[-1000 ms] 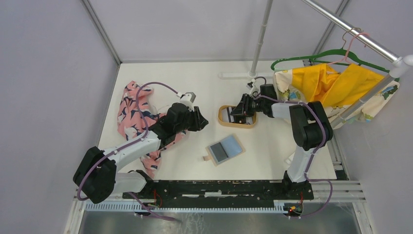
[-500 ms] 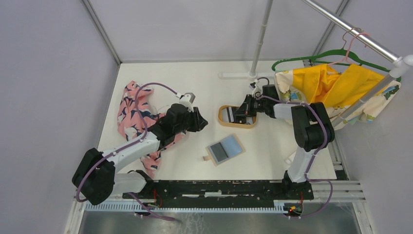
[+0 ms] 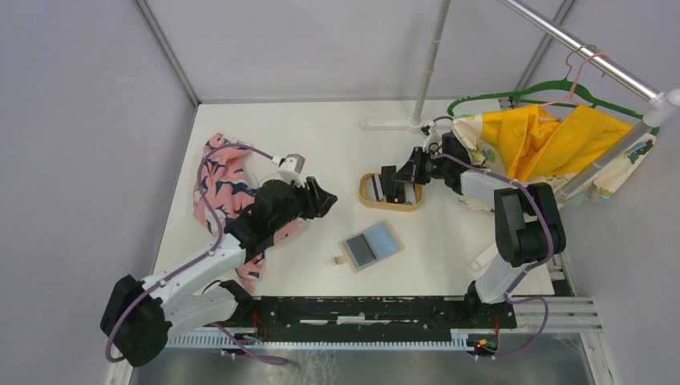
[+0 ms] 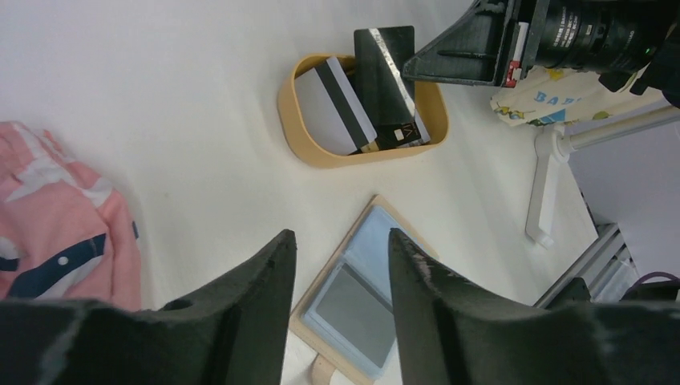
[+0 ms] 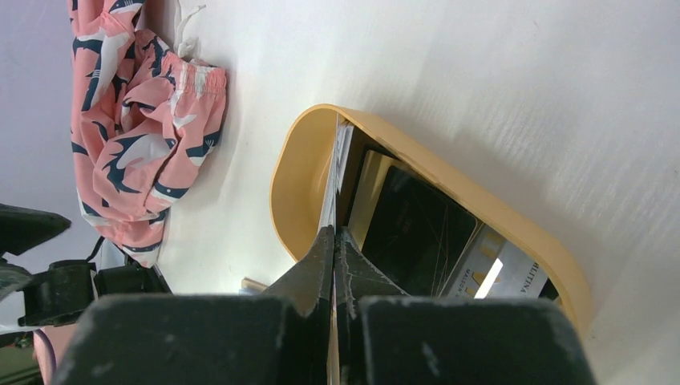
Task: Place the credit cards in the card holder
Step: Pick up the credit card from the storage box.
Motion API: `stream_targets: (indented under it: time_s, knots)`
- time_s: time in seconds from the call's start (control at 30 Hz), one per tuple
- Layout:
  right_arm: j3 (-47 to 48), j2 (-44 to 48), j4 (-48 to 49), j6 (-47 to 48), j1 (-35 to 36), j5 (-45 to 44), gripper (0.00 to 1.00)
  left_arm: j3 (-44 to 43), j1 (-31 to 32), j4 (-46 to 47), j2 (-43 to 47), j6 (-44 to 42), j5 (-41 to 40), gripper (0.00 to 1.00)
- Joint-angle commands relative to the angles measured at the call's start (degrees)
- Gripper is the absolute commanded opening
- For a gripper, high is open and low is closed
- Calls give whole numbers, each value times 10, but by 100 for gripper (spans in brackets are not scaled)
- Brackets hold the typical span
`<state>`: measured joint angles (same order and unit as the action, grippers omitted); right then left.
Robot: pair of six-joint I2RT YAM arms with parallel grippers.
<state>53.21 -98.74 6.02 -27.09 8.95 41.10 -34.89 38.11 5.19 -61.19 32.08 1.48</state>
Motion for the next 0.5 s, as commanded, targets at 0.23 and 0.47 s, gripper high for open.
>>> stream_targets:
  time_s: [0.23,0.47]
  knots:
    - [-61,110,80,42,-5,80,0,55,0,74,117,-15,-51,99]
    - [-116,159,154,48,-4,151,0,109,1,179,105,-22,82,98]
